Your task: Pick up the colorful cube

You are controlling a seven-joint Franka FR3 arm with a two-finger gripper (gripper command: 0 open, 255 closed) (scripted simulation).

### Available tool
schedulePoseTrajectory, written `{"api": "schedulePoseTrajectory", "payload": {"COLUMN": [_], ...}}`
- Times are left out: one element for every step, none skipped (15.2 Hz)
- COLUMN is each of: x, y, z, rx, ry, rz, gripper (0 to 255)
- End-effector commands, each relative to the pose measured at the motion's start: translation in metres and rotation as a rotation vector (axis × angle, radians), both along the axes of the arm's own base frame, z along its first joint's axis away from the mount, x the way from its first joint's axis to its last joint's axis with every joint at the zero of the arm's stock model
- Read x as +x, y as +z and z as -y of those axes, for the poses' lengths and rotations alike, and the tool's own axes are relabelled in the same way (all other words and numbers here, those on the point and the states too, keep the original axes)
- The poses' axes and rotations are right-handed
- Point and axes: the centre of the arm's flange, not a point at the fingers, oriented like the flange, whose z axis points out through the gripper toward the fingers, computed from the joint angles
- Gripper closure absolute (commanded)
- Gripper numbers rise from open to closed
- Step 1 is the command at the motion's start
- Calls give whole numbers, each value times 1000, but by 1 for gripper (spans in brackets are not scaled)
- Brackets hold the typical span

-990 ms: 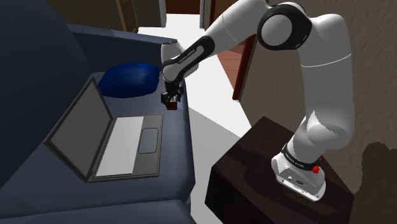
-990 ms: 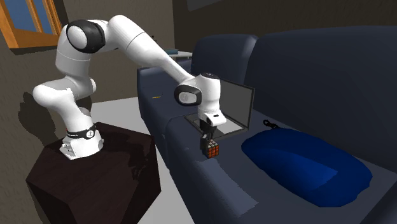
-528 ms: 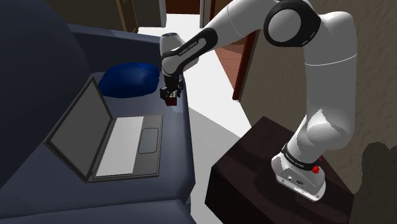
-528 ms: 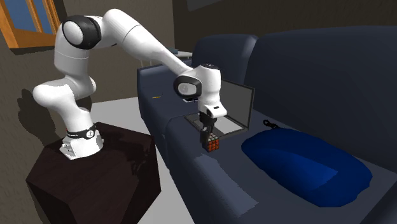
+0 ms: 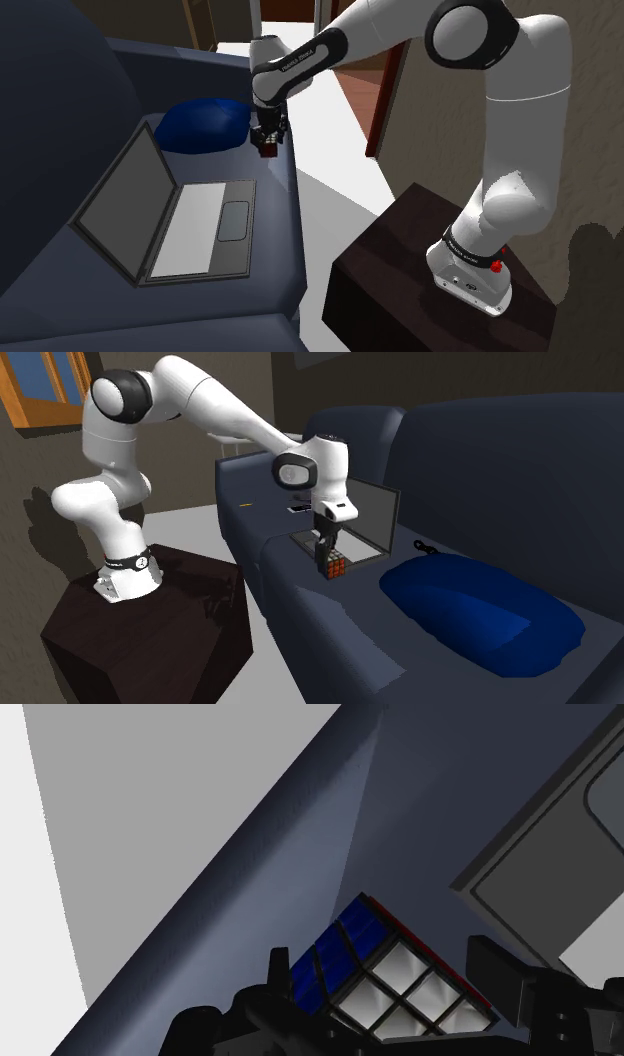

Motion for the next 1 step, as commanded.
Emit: {"api": "schedulePoseTrajectory", "payload": {"x": [0], "y": [3], "z": [0], "rx": [0], "ry": [0], "rz": [0], "gripper": [255]}}
